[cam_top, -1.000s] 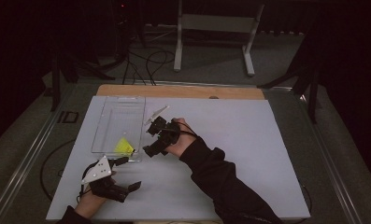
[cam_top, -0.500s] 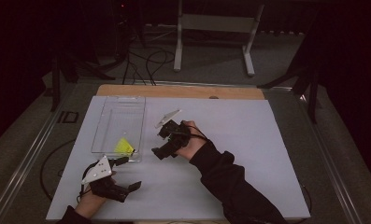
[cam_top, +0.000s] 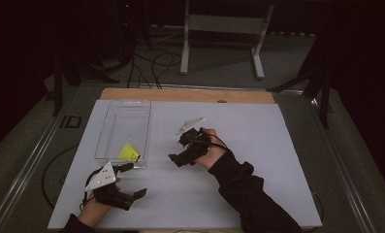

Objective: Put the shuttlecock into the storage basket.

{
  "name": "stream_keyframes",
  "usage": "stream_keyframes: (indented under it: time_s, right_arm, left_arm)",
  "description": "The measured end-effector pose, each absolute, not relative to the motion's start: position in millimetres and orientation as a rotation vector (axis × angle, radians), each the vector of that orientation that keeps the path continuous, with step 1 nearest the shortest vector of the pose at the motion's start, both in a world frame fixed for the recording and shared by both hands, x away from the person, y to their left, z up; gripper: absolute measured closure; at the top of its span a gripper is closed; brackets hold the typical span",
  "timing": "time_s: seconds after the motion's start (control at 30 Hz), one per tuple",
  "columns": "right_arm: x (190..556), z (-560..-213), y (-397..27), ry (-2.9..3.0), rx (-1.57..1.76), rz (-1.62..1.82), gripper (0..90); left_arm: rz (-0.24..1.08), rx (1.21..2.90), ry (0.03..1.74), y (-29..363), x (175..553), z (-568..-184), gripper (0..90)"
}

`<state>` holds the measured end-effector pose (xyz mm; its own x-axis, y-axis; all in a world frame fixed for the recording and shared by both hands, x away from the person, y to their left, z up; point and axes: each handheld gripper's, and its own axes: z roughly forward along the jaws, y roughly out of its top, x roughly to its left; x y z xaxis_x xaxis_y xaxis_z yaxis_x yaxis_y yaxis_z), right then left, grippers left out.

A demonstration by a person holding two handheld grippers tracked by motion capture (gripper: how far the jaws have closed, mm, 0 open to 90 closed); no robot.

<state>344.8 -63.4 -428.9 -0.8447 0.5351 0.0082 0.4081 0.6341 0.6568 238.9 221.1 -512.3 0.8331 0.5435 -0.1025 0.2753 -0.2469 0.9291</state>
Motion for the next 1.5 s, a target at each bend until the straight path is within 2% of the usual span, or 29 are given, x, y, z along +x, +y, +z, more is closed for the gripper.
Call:
stream_keyframes:
  time_s: [1.5]
  right_arm:
    - [324,-484,-191,2.581,0.937,1.082,8.4]
  left_arm:
    - [0.281,1.847,0.623,220,240,-513,0.1]
